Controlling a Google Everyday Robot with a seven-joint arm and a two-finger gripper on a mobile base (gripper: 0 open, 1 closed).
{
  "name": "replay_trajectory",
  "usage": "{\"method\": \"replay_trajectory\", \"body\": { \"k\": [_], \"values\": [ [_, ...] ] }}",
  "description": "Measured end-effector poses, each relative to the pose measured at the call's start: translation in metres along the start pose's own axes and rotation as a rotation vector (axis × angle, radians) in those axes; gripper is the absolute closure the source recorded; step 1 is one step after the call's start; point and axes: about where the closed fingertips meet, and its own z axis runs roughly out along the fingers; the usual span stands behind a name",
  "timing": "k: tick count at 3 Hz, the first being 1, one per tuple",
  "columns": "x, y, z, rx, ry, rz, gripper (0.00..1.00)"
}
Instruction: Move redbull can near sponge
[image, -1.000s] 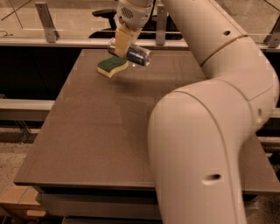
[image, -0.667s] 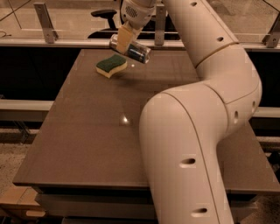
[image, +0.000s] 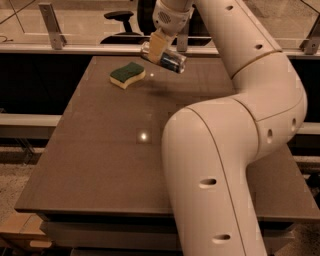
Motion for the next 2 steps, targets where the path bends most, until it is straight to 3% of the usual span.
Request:
{"method": "replay_trajectory", "body": {
  "k": [2],
  "values": [
    [0.056,-0.01,0.043,-0.013,0.194,0.005,1.0]
  ]
}}
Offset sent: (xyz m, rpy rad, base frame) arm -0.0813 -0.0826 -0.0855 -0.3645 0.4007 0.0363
